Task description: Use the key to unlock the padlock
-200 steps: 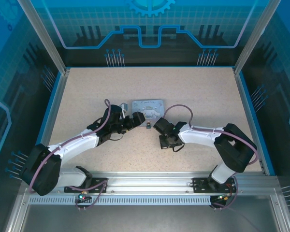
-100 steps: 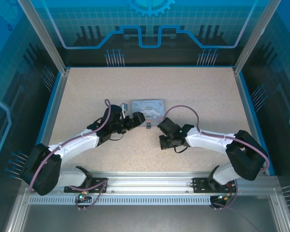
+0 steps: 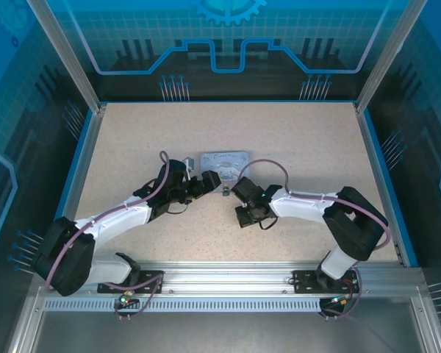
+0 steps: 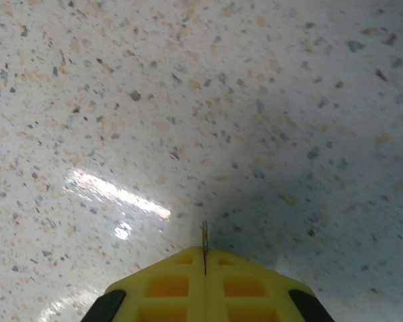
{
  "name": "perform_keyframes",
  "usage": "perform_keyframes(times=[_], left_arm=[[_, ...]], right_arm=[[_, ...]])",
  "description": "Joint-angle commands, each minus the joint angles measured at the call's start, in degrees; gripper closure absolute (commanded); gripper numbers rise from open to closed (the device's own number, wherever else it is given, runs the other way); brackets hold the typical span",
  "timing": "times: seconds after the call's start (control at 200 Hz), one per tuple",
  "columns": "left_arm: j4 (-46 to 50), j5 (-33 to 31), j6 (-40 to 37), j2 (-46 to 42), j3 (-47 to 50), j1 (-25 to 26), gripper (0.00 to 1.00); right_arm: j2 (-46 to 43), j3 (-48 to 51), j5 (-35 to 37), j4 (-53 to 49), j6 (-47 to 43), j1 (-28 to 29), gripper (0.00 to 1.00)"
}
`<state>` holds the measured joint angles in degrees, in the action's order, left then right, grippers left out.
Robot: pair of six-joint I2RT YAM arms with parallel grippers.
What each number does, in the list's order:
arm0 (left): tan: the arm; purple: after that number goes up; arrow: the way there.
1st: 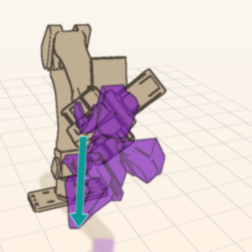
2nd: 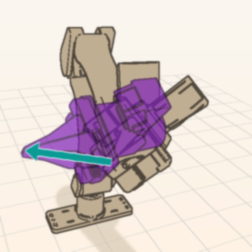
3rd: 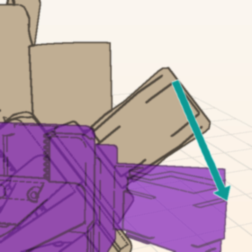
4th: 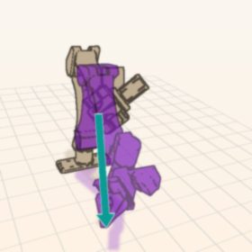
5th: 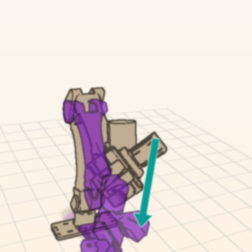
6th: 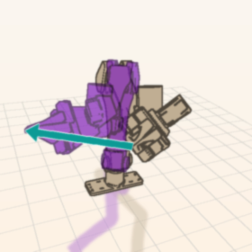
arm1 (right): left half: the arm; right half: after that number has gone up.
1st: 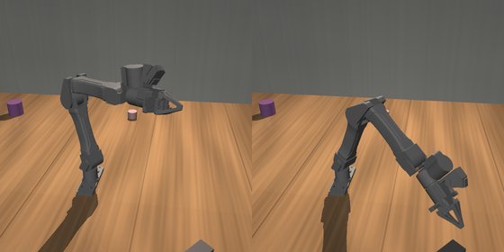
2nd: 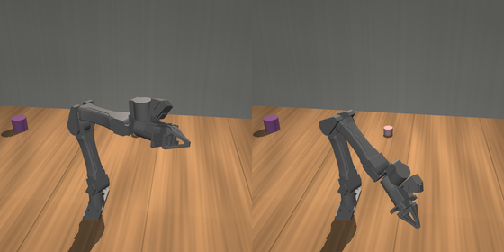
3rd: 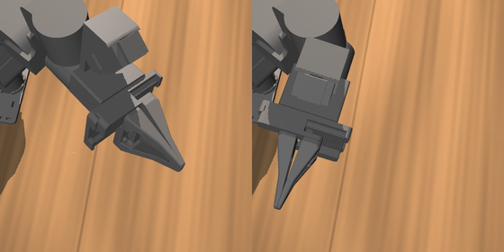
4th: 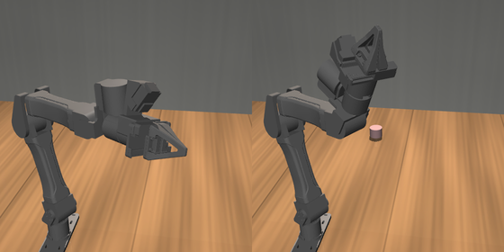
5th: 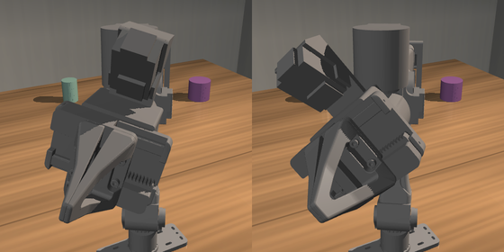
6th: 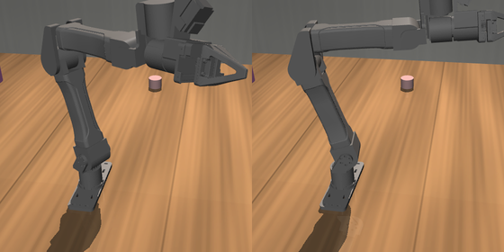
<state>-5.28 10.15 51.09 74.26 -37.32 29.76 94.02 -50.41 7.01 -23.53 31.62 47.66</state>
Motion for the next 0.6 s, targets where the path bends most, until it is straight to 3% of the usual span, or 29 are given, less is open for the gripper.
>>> perform_keyframes(times=[0.0, 0.235, 0.595], left_arm=[[1.1, -1.9, 0.6, -0.7, 0.4, -0.5, 0.01], [1.1, -2.0, 0.8, -1.0, 0.6, -0.5, 0.01], [0.7, -1.8, 1.1, -1.0, 0.7, -0.5, 0.01]], right_arm=[[1.8, -3.0, -0.5, -1.3, -1.2, 1.7, 0.95], [1.7, -3.8, 0.1, -1.8, -0.8, 2.4, 0.64], [-0.6, -1.7, 0.5, -1.6, -1.0, 2.4, 0.59]])
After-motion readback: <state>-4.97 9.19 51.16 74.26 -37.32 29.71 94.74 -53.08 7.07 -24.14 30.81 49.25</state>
